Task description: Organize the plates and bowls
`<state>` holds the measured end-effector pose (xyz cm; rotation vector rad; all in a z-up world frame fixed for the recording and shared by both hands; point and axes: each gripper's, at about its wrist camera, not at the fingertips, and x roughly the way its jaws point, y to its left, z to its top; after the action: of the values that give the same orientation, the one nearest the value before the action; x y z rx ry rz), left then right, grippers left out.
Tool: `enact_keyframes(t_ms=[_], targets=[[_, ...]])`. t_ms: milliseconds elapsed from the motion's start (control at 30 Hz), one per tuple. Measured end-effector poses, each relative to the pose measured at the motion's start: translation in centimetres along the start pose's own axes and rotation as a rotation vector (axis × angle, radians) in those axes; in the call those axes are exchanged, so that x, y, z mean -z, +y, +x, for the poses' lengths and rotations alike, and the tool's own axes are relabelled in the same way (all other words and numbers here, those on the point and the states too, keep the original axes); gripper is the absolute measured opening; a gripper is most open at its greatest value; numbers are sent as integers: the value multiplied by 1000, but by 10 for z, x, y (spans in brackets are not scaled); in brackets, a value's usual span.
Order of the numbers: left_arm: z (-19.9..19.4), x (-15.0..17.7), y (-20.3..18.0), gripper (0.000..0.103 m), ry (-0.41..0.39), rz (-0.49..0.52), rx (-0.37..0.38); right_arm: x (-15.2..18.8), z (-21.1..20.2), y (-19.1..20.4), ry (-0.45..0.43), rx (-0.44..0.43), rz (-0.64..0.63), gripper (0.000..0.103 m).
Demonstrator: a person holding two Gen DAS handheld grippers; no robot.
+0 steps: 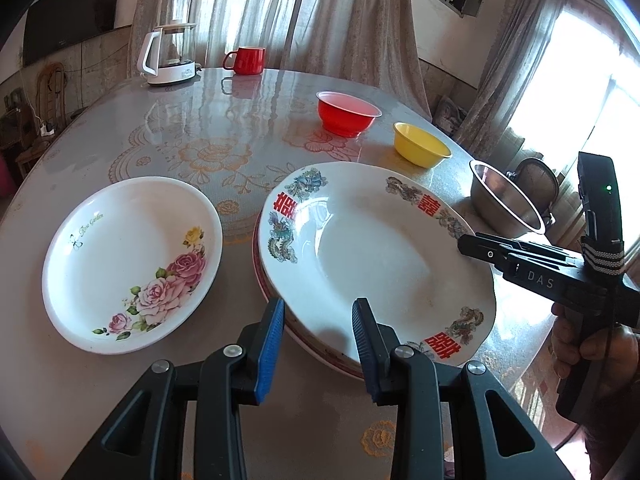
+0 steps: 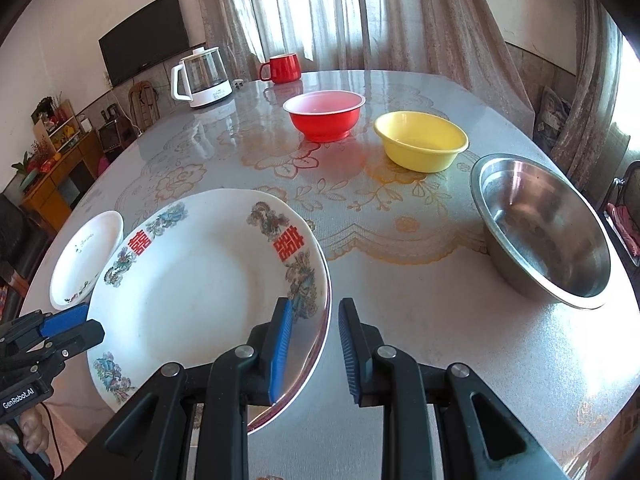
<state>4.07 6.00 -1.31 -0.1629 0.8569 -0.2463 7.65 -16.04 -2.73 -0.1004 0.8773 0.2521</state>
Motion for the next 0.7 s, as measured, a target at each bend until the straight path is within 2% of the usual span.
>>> enact_keyframes(t_ms=[200, 433, 633, 700], targets=[[-1, 2, -3, 39, -2, 12, 5, 4, 0, 8, -2, 22, -26, 23], [-3, 5, -3, 39, -3, 2, 12, 4, -3, 11, 4, 53, -36, 23], [-9, 5, 3, 39, -26, -36, -8, 0, -20, 22, -62, 81, -57, 23], [-12, 5, 4, 40, -33, -34, -18, 1, -21, 28, -62, 67, -70, 23]])
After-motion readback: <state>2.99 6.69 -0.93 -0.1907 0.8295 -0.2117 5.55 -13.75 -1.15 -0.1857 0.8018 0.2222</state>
